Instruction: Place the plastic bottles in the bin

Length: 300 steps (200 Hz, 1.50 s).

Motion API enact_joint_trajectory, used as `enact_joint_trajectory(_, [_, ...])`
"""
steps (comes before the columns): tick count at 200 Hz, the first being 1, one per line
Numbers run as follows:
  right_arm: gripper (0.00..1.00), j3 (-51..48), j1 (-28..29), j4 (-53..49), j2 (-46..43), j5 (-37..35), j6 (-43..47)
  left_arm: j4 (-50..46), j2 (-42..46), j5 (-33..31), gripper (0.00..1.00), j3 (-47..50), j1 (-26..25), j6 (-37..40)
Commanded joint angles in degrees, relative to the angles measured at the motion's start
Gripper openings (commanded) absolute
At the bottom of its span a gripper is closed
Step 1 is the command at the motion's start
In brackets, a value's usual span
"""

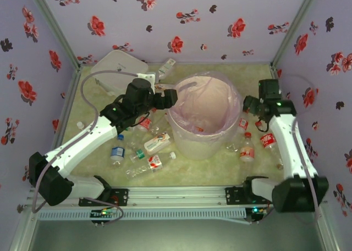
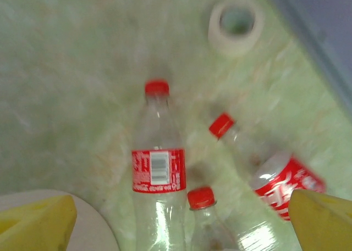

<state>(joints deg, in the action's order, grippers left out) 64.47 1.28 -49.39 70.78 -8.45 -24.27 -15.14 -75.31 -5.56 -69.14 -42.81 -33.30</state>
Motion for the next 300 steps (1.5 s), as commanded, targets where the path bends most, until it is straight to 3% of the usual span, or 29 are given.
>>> enact_joint_trajectory(1, [0.99, -3.0, -0.31, 7.55, 5.0, 7.46, -1.87, -0.56, 0.16, -1.4, 0.89, 1.19, -0.26, 1.06])
enact_joint_trajectory(44, [0.99, -6.59, -0.51, 14.84, 16.35, 11.62, -1.92, -0.62, 0.05, -1.46, 0.9, 1.47, -0.26, 0.83])
enact_joint_trajectory(88, [0.98, -6.28, -0.58, 17.19, 23.74, 10.12, -1.6, -1.01, -0.41, -1.66, 0.9, 1.38, -0.23, 1.05])
enact_joint_trajectory(108, [0.93, -6.37, -0.84, 18.21, 24.91, 10.01, -1.72, -1.07, -0.52, -1.65, 0.9, 1.29, -0.32, 0.96])
enact_joint_trajectory(133, [0.79, -6.29, -1.28, 18.98, 24.59, 10.64, -1.7, -0.97, -0.63, -1.89, 0.9, 1.29, -0.22, 0.85])
enact_joint_trajectory(211, [0.5, 2.83, -3.71, 10.66, 12.35, 10.76, -0.05, -1.04, -1.16, -2.06, 0.91, 0.94, -0.27, 0.78])
enact_joint_trajectory(261, [0.46, 14.9, -4.62, 3.83, -1.04, 6.31, 1.29, -1.22, -1.03, -2.0, 0.92, 1.03, -0.17, 0.96])
enact_joint_trajectory(300, [0.34, 26.32, -4.62, 4.11, -8.61, 1.26, 2.28, -1.09, -0.81, -1.82, 0.92, 1.18, -0.18, 1.11])
